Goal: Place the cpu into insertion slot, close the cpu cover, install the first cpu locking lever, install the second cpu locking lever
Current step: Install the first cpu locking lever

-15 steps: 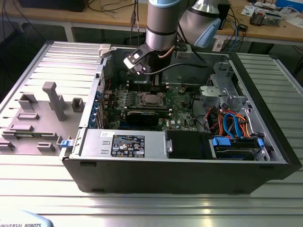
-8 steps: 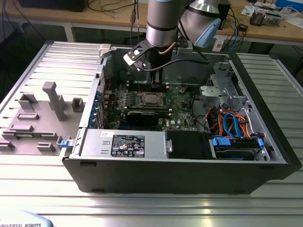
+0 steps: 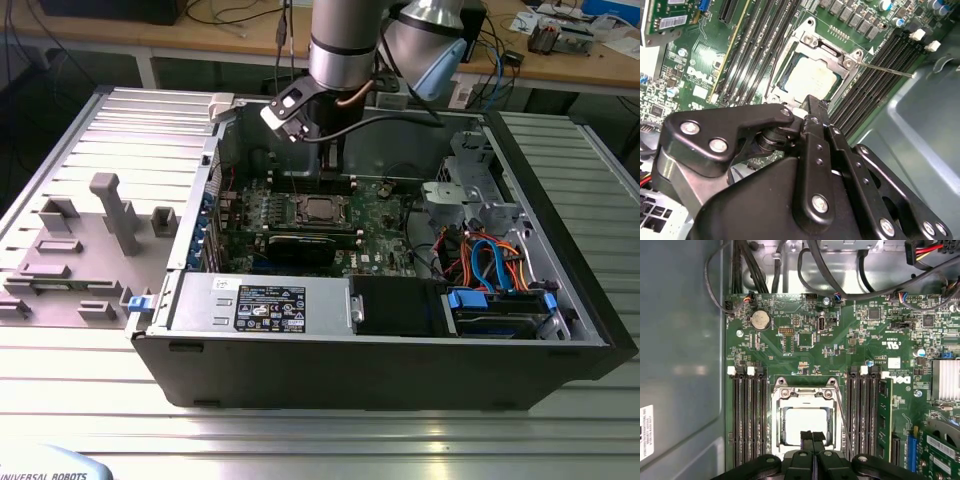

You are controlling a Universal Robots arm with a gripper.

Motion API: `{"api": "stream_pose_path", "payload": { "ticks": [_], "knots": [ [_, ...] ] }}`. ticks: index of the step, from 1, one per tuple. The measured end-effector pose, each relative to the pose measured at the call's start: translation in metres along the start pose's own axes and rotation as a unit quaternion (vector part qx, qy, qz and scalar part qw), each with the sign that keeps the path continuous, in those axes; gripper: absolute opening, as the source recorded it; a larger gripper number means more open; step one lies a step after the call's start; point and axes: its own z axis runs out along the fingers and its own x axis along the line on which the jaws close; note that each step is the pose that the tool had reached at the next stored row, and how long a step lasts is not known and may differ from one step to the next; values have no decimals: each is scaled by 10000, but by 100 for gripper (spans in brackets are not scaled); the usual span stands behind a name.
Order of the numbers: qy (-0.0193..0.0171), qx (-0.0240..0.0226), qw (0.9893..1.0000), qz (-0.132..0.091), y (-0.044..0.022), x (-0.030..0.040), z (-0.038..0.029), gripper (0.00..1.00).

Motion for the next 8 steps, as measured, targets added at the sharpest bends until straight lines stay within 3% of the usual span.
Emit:
{"api": "stream_pose_path", "payload": {
  "ticks": [4, 8],
  "knots": [
    [-1, 0, 10000, 0, -1, 1, -65, 11],
    [0, 0, 10000, 0, -1, 4, -176, 11]
  ]
}}
